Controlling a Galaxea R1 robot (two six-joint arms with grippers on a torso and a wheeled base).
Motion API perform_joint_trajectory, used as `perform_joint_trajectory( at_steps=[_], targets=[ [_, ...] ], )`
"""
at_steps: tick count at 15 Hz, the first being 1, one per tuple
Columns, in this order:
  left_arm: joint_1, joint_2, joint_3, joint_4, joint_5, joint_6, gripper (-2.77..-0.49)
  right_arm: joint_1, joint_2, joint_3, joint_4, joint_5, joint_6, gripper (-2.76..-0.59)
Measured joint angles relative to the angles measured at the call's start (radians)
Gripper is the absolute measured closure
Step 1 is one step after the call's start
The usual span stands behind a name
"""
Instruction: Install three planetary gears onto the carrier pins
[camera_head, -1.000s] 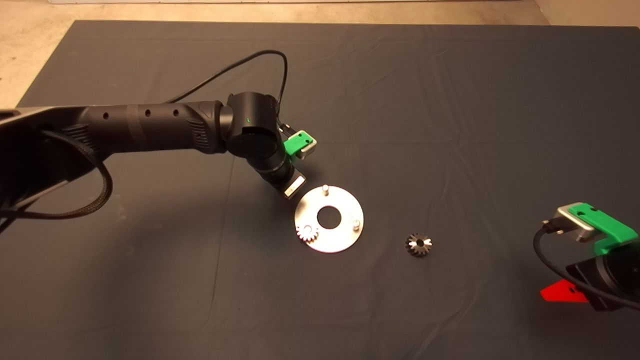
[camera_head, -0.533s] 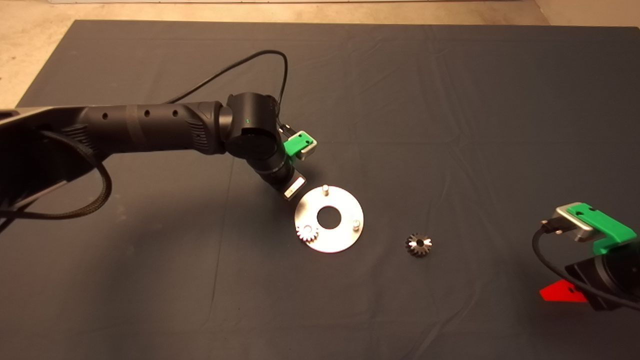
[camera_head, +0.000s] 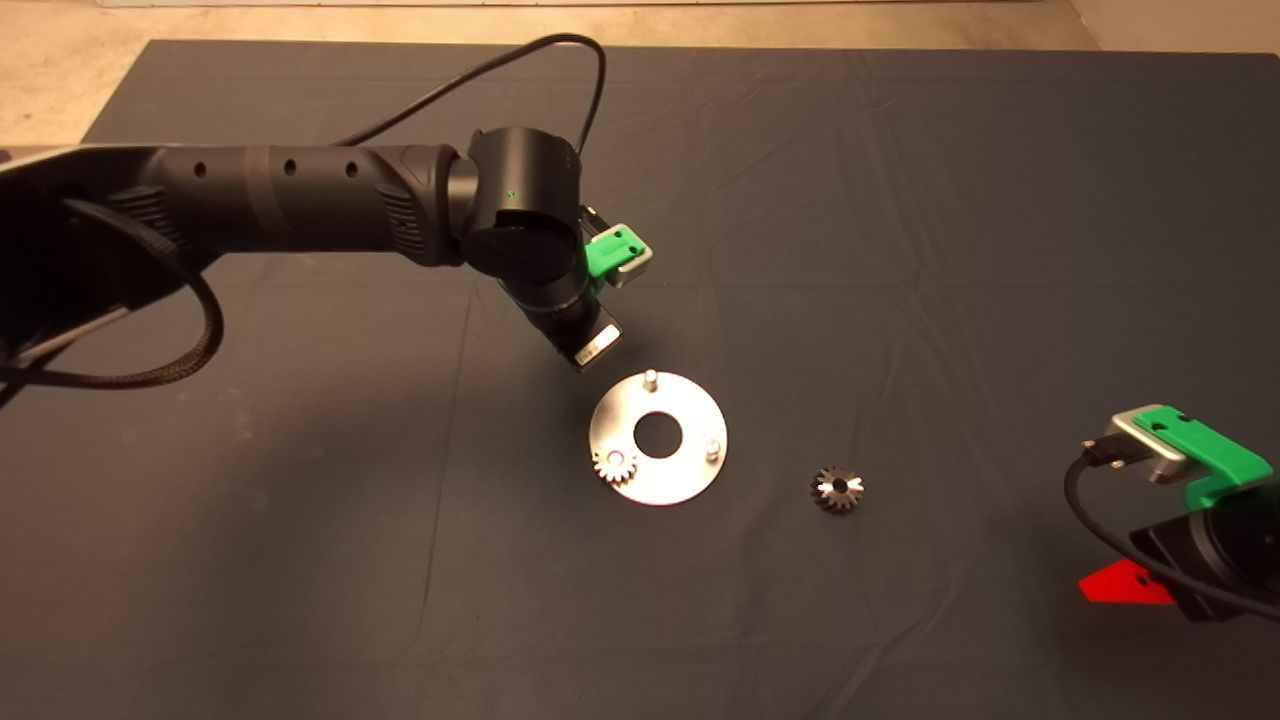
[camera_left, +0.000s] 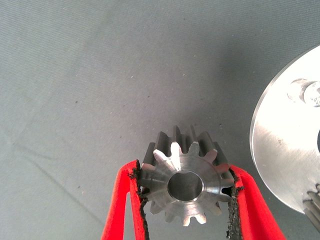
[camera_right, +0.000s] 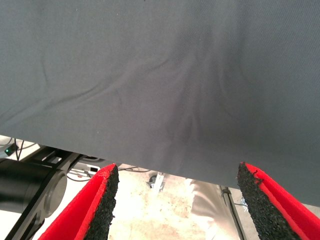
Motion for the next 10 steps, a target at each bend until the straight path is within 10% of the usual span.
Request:
perform_joint_trajectory(
  at_steps=[10],
  targets=[
    [-0.006, 0.079, 0.008, -0.066, -0.051, -0.047, -0.59, -0.023, 0.003, 0.0, 0.0, 0.0, 0.0, -1.75]
  ],
)
